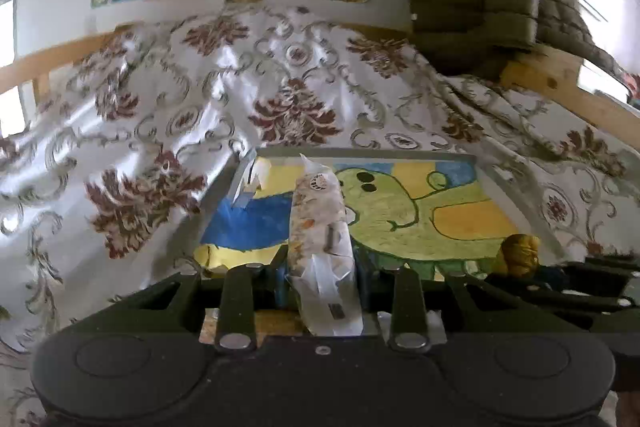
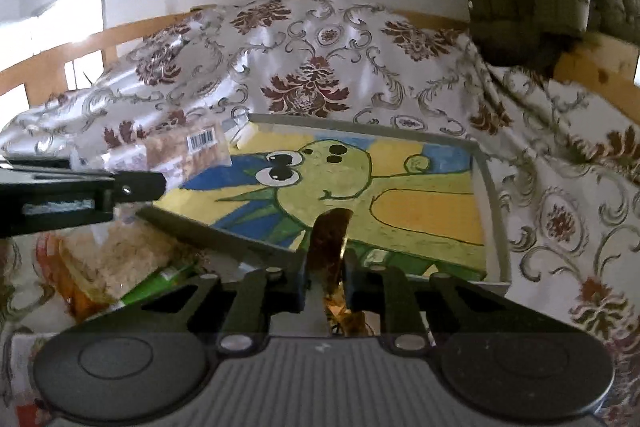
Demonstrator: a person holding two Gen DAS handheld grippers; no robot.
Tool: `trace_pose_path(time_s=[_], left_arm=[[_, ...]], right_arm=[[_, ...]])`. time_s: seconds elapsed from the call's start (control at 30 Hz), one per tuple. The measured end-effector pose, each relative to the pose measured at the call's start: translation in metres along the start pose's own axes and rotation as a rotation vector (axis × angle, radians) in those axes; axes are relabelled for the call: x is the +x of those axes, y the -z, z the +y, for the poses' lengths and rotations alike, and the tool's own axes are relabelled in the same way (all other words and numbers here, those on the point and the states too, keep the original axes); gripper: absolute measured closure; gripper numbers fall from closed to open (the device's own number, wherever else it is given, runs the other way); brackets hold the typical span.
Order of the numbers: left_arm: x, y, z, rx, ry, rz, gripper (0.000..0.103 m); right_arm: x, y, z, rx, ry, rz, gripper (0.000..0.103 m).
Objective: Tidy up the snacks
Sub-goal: 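Lift the peanut-bar pack with the left tool while the right tool carries the gold packet over the tray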
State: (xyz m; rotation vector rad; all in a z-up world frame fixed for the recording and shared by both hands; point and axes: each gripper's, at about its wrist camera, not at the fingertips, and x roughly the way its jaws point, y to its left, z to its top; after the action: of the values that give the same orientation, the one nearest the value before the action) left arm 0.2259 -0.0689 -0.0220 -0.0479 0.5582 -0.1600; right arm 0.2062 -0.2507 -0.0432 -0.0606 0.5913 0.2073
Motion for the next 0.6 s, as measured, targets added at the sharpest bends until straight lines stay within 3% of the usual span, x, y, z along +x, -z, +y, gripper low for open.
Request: trace_pose_path(time_s=[0.27, 0.47, 0.6], left_arm=[[0.018, -0.016, -0.008, 0.022, 0.031, -0.019, 0.069], [0.043, -0.022, -0.019, 0.021, 0.042, 0.005, 0.069], [0.061, -0.025, -0.023, 0.002, 0.049, 0.026, 0.069]], right_arm=[[-0.014, -0.021, -0.017, 0.094, -0.056, -0.097, 0.086], [-0.005, -0.042, -0.043, 0.191, -0.033, -0.192, 0.086], [0.008, -0.043, -0.060, 0.240, -0.005, -0.187, 0.086]])
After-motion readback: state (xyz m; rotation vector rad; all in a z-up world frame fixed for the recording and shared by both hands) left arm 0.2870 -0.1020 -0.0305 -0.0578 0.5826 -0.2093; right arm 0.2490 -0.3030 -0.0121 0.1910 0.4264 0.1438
